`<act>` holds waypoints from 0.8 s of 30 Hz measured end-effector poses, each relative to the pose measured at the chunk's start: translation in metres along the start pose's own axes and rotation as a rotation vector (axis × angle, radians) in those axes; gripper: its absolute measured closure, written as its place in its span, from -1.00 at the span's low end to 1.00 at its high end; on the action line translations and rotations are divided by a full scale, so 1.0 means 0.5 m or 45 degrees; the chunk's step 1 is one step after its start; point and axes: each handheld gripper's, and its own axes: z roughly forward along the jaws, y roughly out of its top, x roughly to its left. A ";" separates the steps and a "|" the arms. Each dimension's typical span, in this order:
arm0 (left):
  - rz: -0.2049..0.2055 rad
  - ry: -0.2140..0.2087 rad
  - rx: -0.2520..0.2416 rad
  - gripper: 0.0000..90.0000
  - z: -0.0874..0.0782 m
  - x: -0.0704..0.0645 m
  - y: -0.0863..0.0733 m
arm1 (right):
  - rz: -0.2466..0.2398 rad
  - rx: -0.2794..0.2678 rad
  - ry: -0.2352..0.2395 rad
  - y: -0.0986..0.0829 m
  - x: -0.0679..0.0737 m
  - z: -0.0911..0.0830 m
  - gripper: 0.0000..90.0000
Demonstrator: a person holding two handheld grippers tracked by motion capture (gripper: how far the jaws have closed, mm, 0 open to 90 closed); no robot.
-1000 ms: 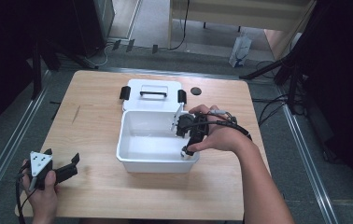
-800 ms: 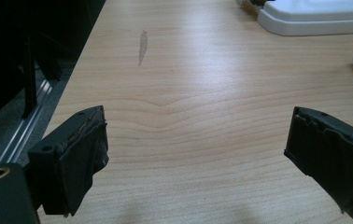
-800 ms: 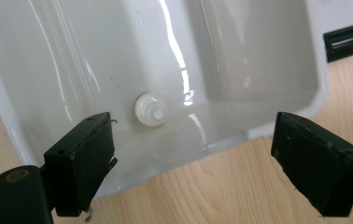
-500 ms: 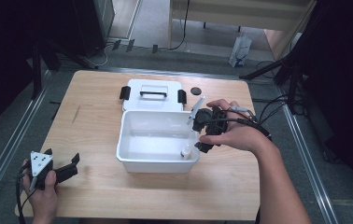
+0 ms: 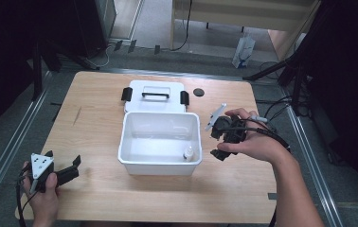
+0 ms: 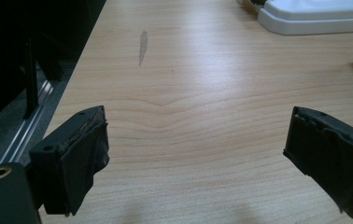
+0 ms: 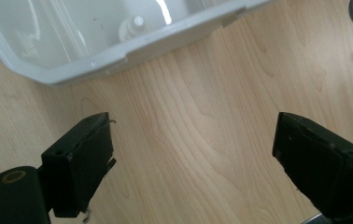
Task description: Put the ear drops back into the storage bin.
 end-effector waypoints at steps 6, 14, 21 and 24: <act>0.004 0.000 0.001 -0.85 0.000 0.000 0.000 | 0.044 0.002 0.006 -0.035 -0.001 0.010 -0.74; 0.005 0.002 -0.002 -0.85 0.000 0.000 0.000 | 0.085 0.032 0.011 -0.081 0.003 0.031 -0.74; 0.007 0.002 -0.004 -0.85 0.001 -0.001 0.000 | 0.136 0.032 0.025 -0.129 0.013 0.061 -0.73; 0.007 0.002 -0.004 -0.85 0.000 -0.001 0.000 | 0.154 0.024 0.024 -0.141 0.016 0.070 -0.73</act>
